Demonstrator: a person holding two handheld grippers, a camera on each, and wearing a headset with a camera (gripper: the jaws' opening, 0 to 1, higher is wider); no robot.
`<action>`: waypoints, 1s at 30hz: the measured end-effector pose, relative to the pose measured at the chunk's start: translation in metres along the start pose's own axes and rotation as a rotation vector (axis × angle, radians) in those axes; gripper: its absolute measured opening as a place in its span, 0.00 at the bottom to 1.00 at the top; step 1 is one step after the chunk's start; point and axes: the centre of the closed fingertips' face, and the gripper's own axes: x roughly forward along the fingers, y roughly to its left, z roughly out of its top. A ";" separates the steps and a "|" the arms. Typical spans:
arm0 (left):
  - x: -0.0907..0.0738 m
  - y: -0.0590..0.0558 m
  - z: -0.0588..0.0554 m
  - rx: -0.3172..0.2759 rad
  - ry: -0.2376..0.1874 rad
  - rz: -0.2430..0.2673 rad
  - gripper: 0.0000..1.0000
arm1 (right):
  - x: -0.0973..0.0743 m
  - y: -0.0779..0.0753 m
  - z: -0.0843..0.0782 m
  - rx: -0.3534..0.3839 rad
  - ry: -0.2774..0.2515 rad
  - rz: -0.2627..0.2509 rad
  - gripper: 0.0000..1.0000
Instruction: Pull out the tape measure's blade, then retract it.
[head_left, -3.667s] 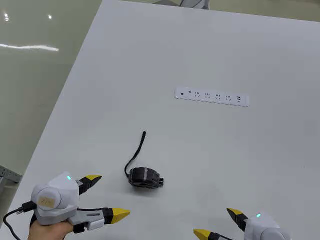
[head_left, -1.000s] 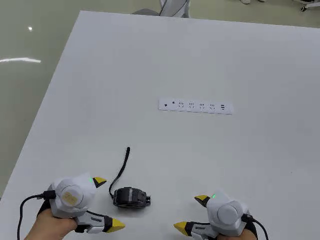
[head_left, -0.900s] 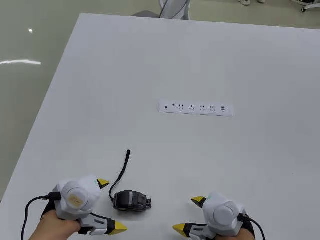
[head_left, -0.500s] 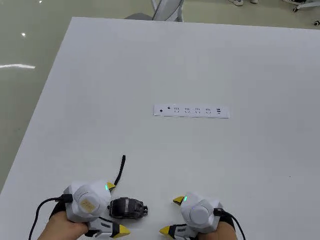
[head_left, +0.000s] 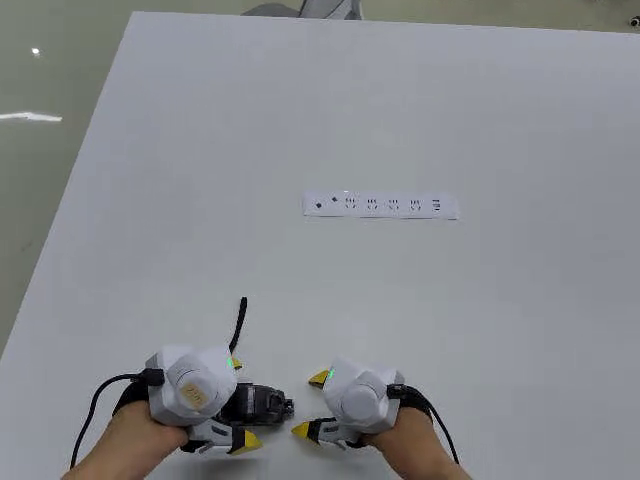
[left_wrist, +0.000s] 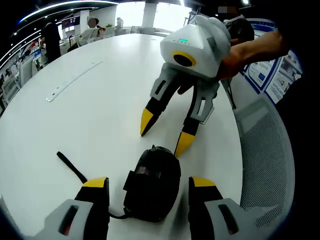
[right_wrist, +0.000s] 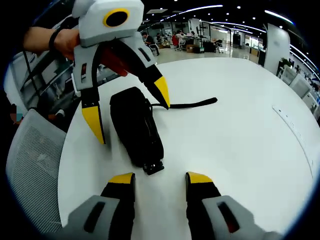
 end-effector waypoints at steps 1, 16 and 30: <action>0.000 0.000 0.000 0.003 0.001 0.000 0.59 | 0.000 0.000 0.000 0.001 0.003 -0.002 0.39; 0.006 -0.002 -0.003 0.061 0.051 -0.029 0.39 | 0.012 0.018 0.004 -0.215 0.016 0.074 0.22; 0.006 -0.003 -0.004 0.067 0.051 -0.032 0.39 | 0.017 0.016 0.007 -0.280 0.024 0.084 0.20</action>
